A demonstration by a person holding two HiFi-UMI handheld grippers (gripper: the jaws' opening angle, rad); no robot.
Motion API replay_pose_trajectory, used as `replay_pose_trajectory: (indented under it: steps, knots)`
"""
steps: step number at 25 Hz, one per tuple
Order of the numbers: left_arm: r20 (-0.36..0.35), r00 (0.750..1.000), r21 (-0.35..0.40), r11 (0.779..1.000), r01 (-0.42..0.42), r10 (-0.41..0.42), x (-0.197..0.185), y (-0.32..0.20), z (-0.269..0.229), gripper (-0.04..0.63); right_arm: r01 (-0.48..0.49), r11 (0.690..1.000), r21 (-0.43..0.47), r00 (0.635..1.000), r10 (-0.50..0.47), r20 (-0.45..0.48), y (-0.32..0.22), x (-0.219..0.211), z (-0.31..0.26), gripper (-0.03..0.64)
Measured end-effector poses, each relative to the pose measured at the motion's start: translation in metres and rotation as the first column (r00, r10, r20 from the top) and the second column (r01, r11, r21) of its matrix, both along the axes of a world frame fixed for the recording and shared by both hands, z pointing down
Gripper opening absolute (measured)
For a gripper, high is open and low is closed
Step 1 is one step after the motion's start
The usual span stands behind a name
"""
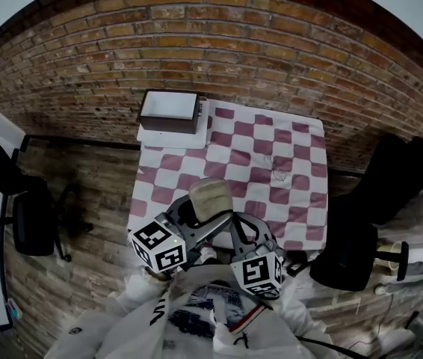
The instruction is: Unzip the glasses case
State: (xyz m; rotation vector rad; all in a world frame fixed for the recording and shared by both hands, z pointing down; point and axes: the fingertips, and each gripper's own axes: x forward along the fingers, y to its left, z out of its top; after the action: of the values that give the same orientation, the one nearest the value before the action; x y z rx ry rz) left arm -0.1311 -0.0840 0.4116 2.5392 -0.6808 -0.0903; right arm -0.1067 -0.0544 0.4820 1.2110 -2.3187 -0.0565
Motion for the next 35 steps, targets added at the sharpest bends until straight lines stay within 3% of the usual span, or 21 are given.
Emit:
replay_pose_trajectory:
  steps: [6,35]
  knots:
    - [0.038,0.999,-0.023,0.999,-0.022,0.023,-0.001,0.004,0.011,0.29,-0.011,1.0,0.024,1.0,0.012,-0.025,-0.004,0.002,-0.003,0.018]
    - [0.095,0.987,-0.083,0.989,-0.121,0.129,0.021,0.011,0.035,0.29,-0.067,0.997,0.028,0.996,0.068,-0.051,-0.006,0.024,0.002,0.018]
